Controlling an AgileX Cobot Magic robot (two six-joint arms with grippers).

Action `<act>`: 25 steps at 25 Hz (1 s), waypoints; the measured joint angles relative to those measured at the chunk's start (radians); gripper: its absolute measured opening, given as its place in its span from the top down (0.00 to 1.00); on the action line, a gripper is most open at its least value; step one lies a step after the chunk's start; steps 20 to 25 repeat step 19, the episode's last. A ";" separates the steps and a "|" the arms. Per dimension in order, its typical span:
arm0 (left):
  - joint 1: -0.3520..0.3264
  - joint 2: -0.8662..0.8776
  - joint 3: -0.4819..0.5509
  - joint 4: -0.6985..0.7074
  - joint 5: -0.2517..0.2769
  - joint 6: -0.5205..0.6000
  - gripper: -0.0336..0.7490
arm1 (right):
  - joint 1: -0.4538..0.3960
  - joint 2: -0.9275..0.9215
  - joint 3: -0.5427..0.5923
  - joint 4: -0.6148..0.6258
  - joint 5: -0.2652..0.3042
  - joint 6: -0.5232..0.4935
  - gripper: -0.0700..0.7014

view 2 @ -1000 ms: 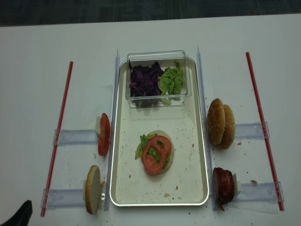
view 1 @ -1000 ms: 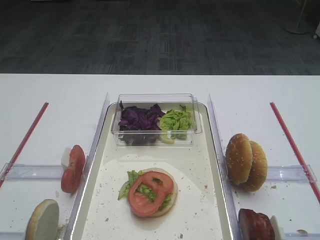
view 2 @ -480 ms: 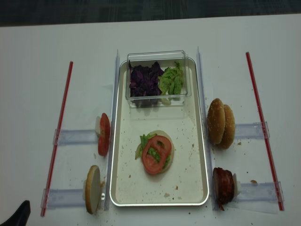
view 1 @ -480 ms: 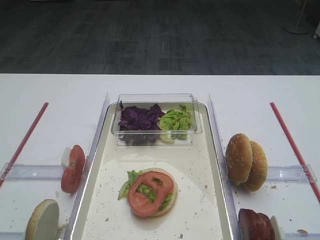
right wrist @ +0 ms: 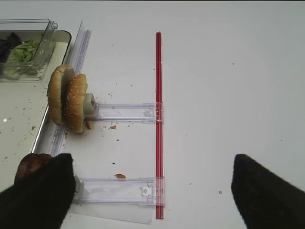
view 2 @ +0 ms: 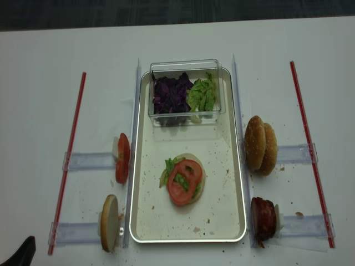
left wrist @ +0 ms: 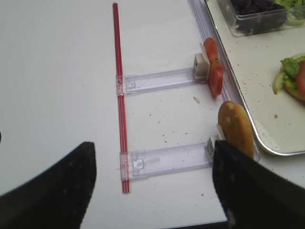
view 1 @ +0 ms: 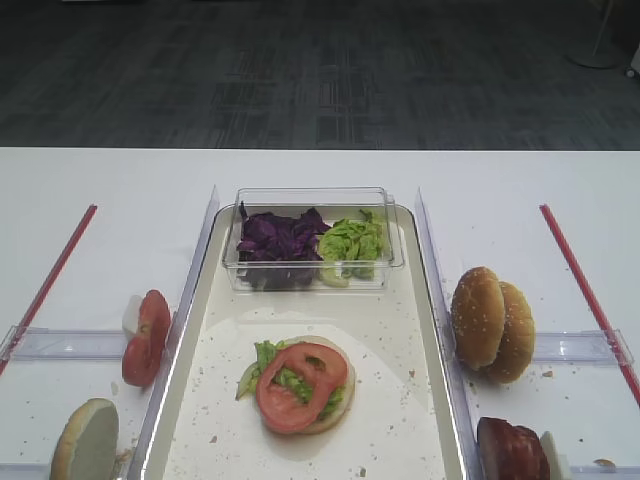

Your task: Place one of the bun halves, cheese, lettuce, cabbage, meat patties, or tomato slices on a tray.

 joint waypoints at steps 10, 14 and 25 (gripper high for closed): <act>0.000 0.000 0.000 0.001 0.000 0.000 0.35 | 0.000 0.000 0.000 0.000 0.000 0.000 0.03; 0.000 0.000 0.000 0.001 0.000 0.000 0.35 | 0.000 0.000 0.000 0.000 0.000 0.000 0.03; 0.000 0.000 0.000 0.001 0.000 0.000 0.35 | 0.000 0.000 0.000 0.000 0.000 0.000 0.03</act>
